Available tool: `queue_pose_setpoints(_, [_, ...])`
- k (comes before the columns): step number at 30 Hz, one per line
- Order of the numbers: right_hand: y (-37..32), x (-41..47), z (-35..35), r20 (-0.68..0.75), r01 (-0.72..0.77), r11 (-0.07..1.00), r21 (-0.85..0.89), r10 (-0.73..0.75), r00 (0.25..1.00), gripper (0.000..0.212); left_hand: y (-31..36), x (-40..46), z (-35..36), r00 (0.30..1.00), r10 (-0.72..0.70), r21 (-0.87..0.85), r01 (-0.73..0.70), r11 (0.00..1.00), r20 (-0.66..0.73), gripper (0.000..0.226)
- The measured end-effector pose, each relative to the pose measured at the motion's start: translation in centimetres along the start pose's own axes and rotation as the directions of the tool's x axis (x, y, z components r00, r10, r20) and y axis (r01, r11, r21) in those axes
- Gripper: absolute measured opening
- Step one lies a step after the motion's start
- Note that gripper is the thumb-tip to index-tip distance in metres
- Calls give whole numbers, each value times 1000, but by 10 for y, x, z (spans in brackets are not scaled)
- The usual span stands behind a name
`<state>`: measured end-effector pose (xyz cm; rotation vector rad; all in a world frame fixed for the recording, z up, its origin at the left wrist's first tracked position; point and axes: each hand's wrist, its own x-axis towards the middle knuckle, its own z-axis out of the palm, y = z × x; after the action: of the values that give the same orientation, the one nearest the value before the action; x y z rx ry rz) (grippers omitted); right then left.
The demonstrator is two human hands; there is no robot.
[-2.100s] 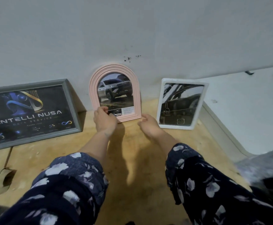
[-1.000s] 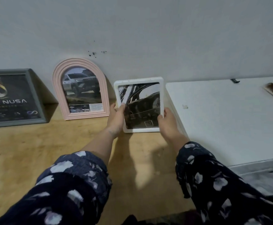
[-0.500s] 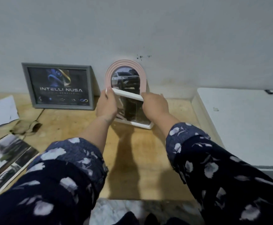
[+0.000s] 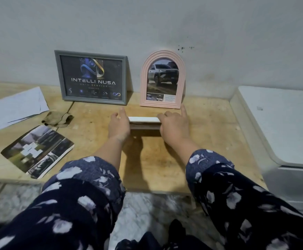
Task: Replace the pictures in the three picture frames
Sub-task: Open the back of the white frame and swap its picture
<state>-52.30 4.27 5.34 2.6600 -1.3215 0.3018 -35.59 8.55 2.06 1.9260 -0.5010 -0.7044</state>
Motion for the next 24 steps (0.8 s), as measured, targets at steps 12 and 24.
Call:
queue_pose_setpoints(12, [-34,-86,65,139,-113,993,18,109,984,42,-70,-21,-4,993,-20,154,2,988,118,59])
queue_pose_setpoints(24, [-31,-66,63,424,-162,976,149,85,902,43,-98,-30,-16,946,235,517,-319,795,222,76])
